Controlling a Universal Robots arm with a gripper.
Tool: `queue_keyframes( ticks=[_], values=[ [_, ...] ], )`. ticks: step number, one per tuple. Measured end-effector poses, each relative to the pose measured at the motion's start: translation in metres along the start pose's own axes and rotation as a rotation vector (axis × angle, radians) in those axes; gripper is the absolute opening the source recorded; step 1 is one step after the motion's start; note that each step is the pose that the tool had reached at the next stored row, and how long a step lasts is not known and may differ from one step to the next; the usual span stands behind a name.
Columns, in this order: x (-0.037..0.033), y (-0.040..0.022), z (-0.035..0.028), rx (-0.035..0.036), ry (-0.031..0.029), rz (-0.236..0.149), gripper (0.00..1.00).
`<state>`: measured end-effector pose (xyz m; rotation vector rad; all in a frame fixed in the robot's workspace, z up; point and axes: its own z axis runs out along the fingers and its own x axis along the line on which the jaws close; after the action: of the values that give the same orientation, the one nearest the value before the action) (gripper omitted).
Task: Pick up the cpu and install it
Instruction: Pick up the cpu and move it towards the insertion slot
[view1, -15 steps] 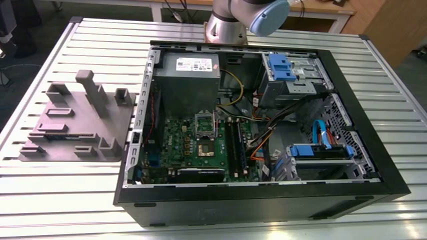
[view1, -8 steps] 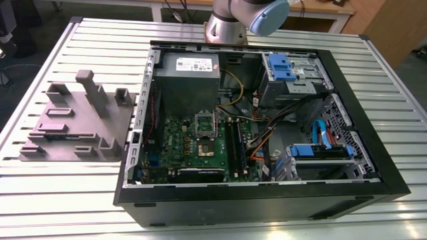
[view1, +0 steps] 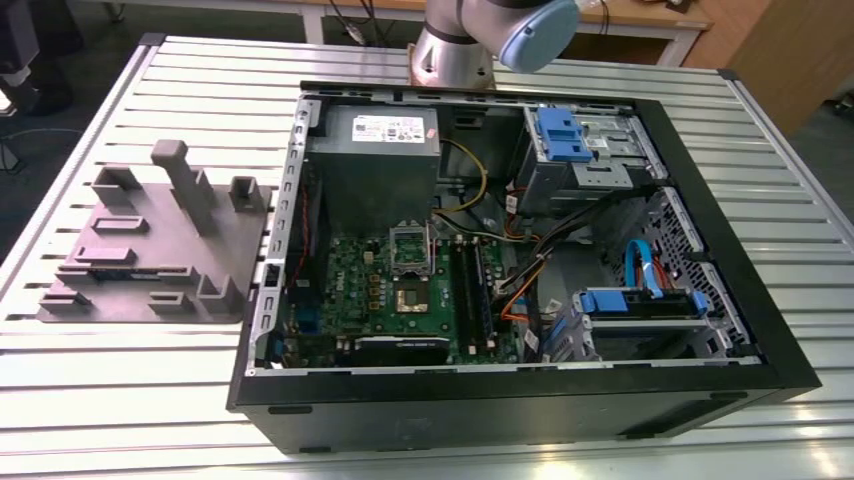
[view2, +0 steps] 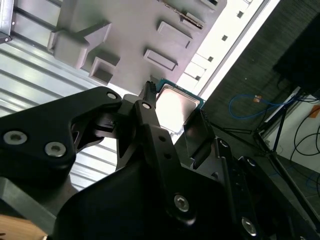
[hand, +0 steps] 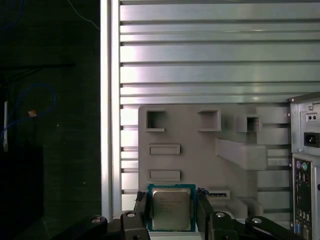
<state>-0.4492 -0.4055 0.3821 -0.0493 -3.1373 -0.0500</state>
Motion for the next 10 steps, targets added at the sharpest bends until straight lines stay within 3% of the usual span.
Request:
queue_keyframes(
  ticks=[10],
  values=[
    [-0.0066, 0.0002, 0.0, 0.0, 0.0, 0.0, 0.47]
  ],
)
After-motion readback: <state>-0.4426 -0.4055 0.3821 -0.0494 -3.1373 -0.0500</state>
